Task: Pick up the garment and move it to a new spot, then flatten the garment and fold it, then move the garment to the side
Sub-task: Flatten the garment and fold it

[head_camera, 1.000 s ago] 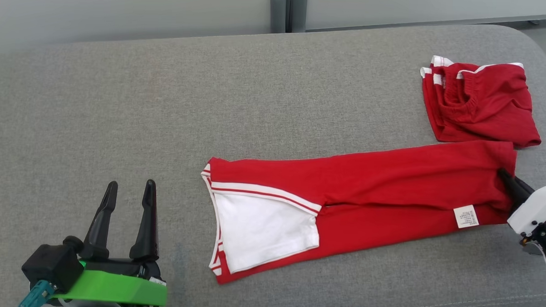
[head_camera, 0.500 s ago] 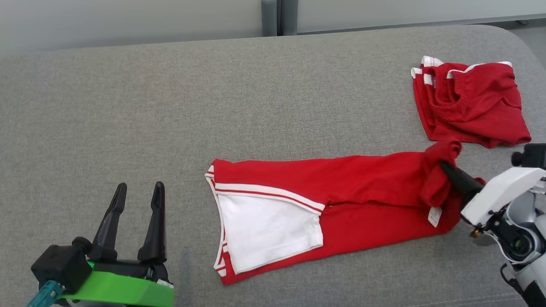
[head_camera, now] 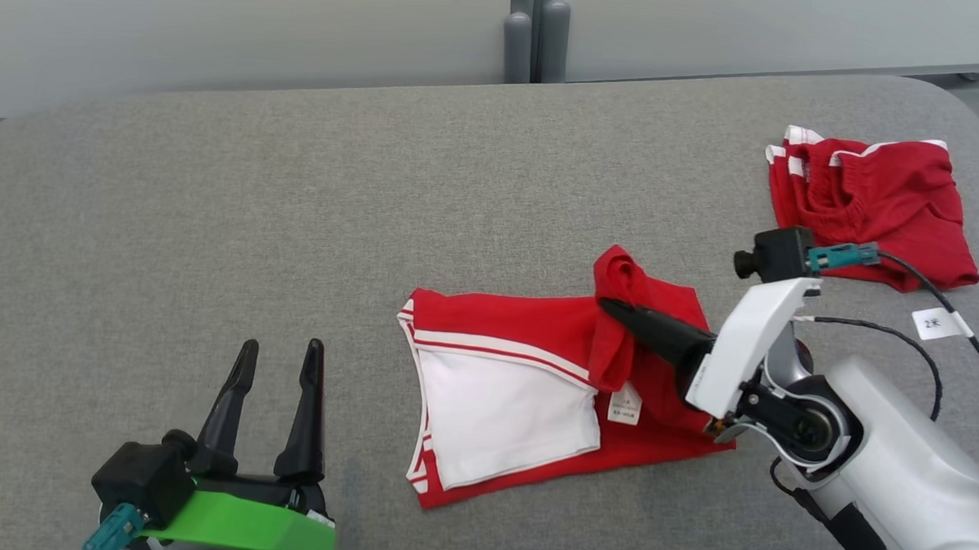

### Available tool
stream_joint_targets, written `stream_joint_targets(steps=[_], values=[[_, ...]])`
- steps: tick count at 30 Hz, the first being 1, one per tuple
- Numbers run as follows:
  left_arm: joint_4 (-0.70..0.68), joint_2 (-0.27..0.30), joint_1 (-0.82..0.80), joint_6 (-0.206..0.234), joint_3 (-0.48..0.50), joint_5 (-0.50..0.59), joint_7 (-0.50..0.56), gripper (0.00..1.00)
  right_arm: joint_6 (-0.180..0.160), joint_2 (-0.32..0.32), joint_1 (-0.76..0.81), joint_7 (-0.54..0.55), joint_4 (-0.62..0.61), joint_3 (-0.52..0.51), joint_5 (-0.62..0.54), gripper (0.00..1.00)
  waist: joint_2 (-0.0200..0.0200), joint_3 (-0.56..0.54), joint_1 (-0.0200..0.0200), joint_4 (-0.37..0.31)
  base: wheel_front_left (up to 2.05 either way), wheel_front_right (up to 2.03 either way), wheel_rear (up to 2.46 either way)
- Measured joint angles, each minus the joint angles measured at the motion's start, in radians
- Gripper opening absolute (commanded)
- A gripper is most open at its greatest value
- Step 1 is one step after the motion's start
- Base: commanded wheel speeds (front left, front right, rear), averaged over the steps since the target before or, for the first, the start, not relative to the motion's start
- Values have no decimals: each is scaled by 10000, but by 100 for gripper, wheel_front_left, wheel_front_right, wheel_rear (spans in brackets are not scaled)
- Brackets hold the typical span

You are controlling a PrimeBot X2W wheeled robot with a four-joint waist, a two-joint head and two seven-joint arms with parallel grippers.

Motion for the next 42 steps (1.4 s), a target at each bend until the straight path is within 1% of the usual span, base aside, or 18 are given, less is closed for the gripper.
stream_joint_targets(steps=[5, 9, 11, 14, 15, 19, 21, 27, 30, 31, 32, 33, 34, 35, 36, 40, 42], values=[[188, -63, -1, -13, -161, -4, 0, 100, 0, 401, -260, 326, -27, 508, -217, 0, 0, -107, 0, 343, 0, 0, 0], [290, -140, -2, -94, -224, -13, 0, 100, -31, 784, -329, 408, 355, 677, -318, 0, 0, -201, 0, 691, 0, 0, 0], [376, -167, -2, -96, -259, -15, -2, 100, -263, 1009, -422, 445, 765, 721, -366, 0, 0, -274, 0, 981, 0, 0, 0], [453, -169, -2, -102, -320, -15, -2, 100, -472, 1208, -442, 470, 1204, 811, -433, 0, 0, -344, 0, 1283, 0, 0, 0], [458, -173, -1, -107, -345, -15, -2, 100, -476, 1258, -449, 499, 1315, 890, -460, 0, 0, -365, 0, 1383, 0, 0, 0], [489, -188, -1, -132, -451, -17, -2, 100, -790, 1490, -524, 585, 1829, 1122, -717, 0, 0, -432, 0, 1780, 0, 0, 0], [491, -196, 0, -192, -481, -17, -2, 100, -884, 1553, -672, 637, 2084, 1231, -897, 0, 0, -451, 0, 1966, 0, 0, 0], [495, -203, 0, -196, -502, -67, -2, 100, -1350, 1620, -1127, 669, 2895, 1386, -1402, 0, 0, -418, 0, 2435, 0, 0, 0], [504, -215, 0, -196, -504, -107, -4, 100, -1438, 1636, -1305, 706, 3243, 1536, -1593, 0, 0, -363, 0, 2616, 0, 0, 0], [512, -222, -1, -196, -504, -107, -4, 100, -1453, 1659, -1354, 763, 3358, 1580, -1595, 11, -1, -344, 0, 2667, 0, 0, 0], [520, -228, -1, -196, -504, -107, -4, 100, -1540, 1695, -1415, 790, 3469, 1638, -1632, 29, 0, -326, 0, 2715, 0, 0, 0], [529, -236, -1, -196, -497, -107, -6, 100, -1569, 1733, -1474, 790, 3561, 1684, -1712, 42, 0, -312, 0, 2756, 0, 0, 0], [537, -242, -1, -196, -481, -109, -8, 100, -1570, 1783, -1536, 790, 3643, 1724, -1778, 61, 0, -300, 0, 2789, 0, 0, 0], [548, -242, -1, -196, -472, -109, -27, 100, -1572, 1854, -1607, 790, 3724, 1749, -1799, 89, 0, -292, 0, 2810, 0, 0, 0], [554, -244, -1, -196, -470, -109, -36, 100, -1576, 1918, -1670, 790, 3776, 1753, -1799, 100, 0, -288, 0, 2822, 0, 0, 0], [573, -251, -1, -194, -456, -123, -46, 100, -1593, 2115, -1892, 775, 3956, 1791, -1873, 100, 0, -294, 0, 2823, 0, 0, 0], [571, -257, 1, -192, -357, -123, -48, 100, -1471, 2215, -2049, 769, 3956, 1887, -1960, 100, 0, -300, 0, 2786, 0, 0, 0]])
